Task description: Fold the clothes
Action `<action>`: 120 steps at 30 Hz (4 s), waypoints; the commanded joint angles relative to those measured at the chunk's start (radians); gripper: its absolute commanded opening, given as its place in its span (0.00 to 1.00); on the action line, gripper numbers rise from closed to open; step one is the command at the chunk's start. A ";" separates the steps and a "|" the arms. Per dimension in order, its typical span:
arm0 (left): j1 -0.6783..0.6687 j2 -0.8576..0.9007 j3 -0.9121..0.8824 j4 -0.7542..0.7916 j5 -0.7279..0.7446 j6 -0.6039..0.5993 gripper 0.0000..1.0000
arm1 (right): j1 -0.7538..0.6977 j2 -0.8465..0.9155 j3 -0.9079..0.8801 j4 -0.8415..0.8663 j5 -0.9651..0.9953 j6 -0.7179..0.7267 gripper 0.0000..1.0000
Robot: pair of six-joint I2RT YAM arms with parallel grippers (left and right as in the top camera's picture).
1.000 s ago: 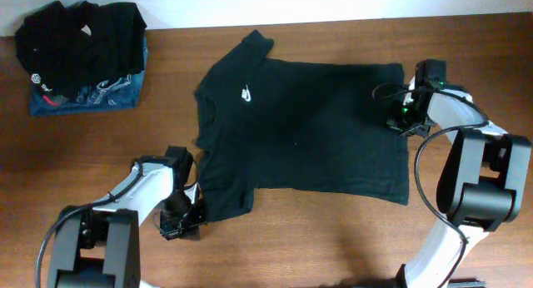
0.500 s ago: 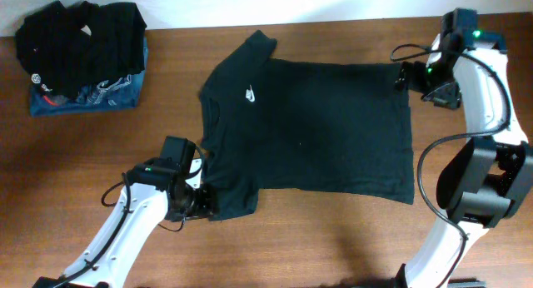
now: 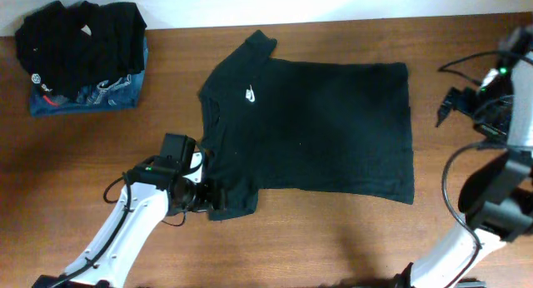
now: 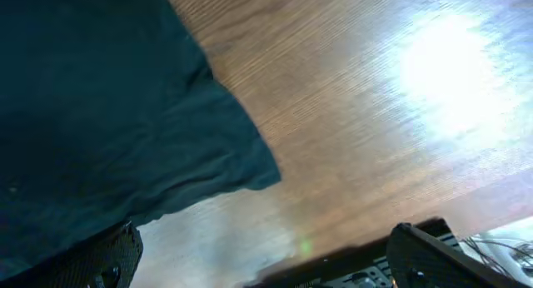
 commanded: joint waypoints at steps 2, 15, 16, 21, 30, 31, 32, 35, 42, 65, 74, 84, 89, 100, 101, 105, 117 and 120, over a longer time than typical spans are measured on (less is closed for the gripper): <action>-0.003 0.052 0.014 0.012 0.019 -0.003 0.99 | 0.008 -0.225 -0.030 -0.005 -0.016 0.005 0.99; -0.003 0.102 0.014 0.050 0.053 -0.006 0.99 | 0.006 -0.660 -0.741 0.323 -0.026 0.082 0.99; -0.003 0.108 0.014 0.051 0.053 -0.006 0.99 | 0.006 -0.661 -0.782 0.357 -0.046 0.081 0.99; -0.003 0.122 0.014 0.059 0.053 -0.006 0.99 | 0.006 -0.650 -0.915 0.481 -0.104 0.081 0.99; -0.003 0.124 0.014 0.067 0.053 -0.025 0.98 | 0.006 -0.648 -1.103 0.676 -0.157 0.082 0.99; -0.003 0.128 0.014 0.068 0.053 -0.026 0.98 | 0.006 -0.648 -1.116 0.693 -0.157 0.082 0.99; -0.003 0.129 0.014 0.069 0.053 -0.029 0.98 | 0.006 -0.648 -1.121 0.701 -0.157 0.082 0.99; -0.003 0.159 0.014 0.076 0.054 -0.048 0.98 | 0.006 -0.648 -1.157 0.754 -0.156 0.082 0.99; -0.003 0.269 0.014 0.098 0.138 -0.070 0.93 | 0.006 -0.647 -1.171 0.787 -0.156 0.085 0.99; -0.003 0.285 0.014 0.158 0.138 -0.070 0.01 | 0.006 -0.571 -1.257 0.885 -0.150 0.085 0.99; -0.003 0.285 0.014 0.158 0.138 -0.069 0.01 | 0.006 -0.567 -1.299 0.919 -0.153 0.166 0.99; -0.003 0.285 0.014 0.164 0.138 -0.066 0.01 | 0.006 -0.518 -1.299 0.970 -0.156 0.194 0.95; -0.003 0.285 0.014 0.164 0.134 -0.066 0.01 | 0.006 -0.421 -1.299 1.004 -0.157 0.213 0.80; -0.003 0.285 0.014 0.164 0.131 -0.066 0.01 | 0.006 -0.389 -1.299 1.032 -0.224 0.220 0.43; -0.003 0.285 0.014 0.164 0.131 -0.066 0.01 | 0.006 -0.389 -1.299 1.033 -0.231 0.231 0.42; -0.003 0.285 0.014 0.164 0.131 -0.066 0.01 | 0.006 -0.389 -1.299 1.032 -0.262 0.242 0.35; -0.003 0.285 0.015 0.164 0.131 -0.042 0.01 | 0.006 -0.389 -1.296 1.048 -0.253 0.242 0.04; -0.003 0.270 0.025 0.148 0.132 -0.027 0.01 | 0.006 -0.391 -1.263 1.017 -0.253 0.242 0.04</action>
